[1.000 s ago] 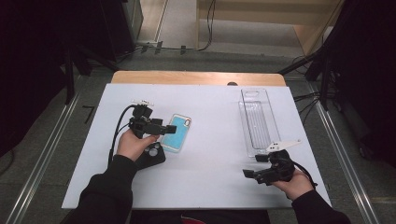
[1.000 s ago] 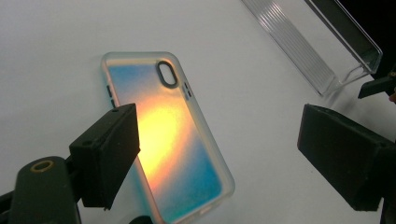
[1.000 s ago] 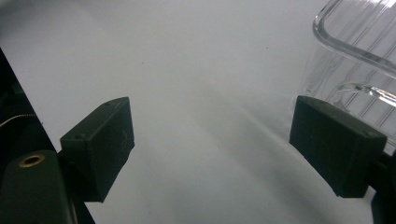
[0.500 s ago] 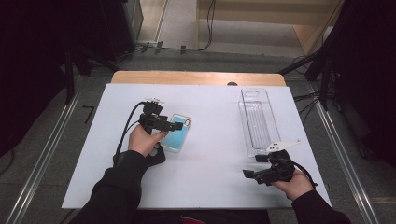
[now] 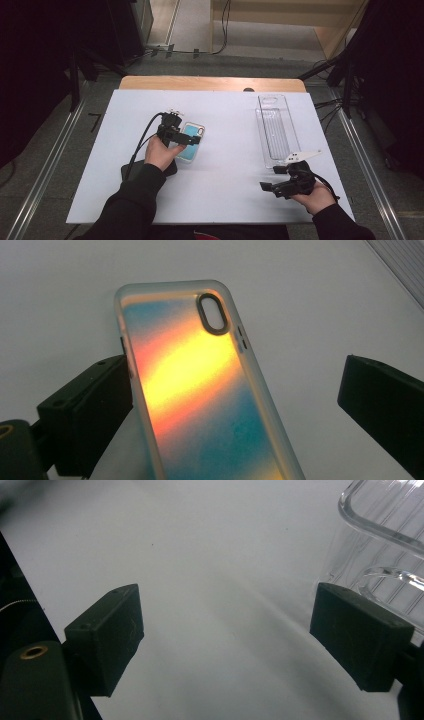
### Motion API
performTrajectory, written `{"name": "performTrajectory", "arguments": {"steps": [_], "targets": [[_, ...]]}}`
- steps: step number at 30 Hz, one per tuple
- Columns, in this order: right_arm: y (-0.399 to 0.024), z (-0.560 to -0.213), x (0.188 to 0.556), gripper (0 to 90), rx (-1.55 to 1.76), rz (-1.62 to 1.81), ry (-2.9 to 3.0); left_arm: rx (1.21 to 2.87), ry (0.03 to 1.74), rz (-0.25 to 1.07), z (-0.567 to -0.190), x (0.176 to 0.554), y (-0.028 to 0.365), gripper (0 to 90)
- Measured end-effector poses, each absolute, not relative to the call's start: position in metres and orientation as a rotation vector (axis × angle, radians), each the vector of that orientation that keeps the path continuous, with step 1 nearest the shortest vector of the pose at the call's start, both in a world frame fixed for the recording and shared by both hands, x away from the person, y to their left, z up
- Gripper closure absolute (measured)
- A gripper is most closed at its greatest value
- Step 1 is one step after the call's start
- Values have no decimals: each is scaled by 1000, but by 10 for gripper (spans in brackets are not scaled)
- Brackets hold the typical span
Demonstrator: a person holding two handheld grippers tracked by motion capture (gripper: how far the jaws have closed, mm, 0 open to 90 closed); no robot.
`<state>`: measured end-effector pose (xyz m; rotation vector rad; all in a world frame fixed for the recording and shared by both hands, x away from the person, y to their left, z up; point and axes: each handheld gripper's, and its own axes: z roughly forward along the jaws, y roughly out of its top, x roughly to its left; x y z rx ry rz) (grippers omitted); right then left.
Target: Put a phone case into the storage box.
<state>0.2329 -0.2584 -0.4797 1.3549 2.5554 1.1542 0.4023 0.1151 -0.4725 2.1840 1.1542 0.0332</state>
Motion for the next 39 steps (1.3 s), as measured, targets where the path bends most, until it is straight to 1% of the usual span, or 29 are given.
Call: {"name": "performTrajectory", "arguments": {"steps": [10, 13, 15, 17, 20, 22, 28, 31, 35, 39], "targets": [[-258, -480, 233, 121, 1350, 1150, 2555, 2203, 1158, 46, -480, 402, 103, 3], [-258, -480, 233, 121, 1348, 1150, 2555, 2205, 1146, 121, -475, 398, 102, 3], [-258, -479, 232, 121, 1346, 1153, 2553, 2196, 1138, 146, -469, 397, 103, 4], [-258, -479, 232, 121, 1346, 1153, 2554, 2194, 1154, 128, -468, 398, 105, 3], [-258, -480, 233, 121, 1345, 1149, 2557, 2216, 1186, 136, -475, 399, 105, 3], [-258, -479, 232, 121, 1343, 1150, 2558, 2226, 1203, 118, -481, 400, 105, 3], [-258, -479, 232, 121, 1346, 1149, 2557, 2262, 1211, 111, -490, 398, 99, 0], [-258, -479, 232, 121, 1341, 1149, 2557, 2290, 1202, 160, -493, 396, 95, 0], [-258, -479, 232, 121, 1342, 1146, 2557, 2283, 1205, 185, -494, 394, 94, 0], [-258, -480, 232, 121, 1339, 1143, 2557, 2313, 1210, 264, -496, 390, 87, 0]]}}
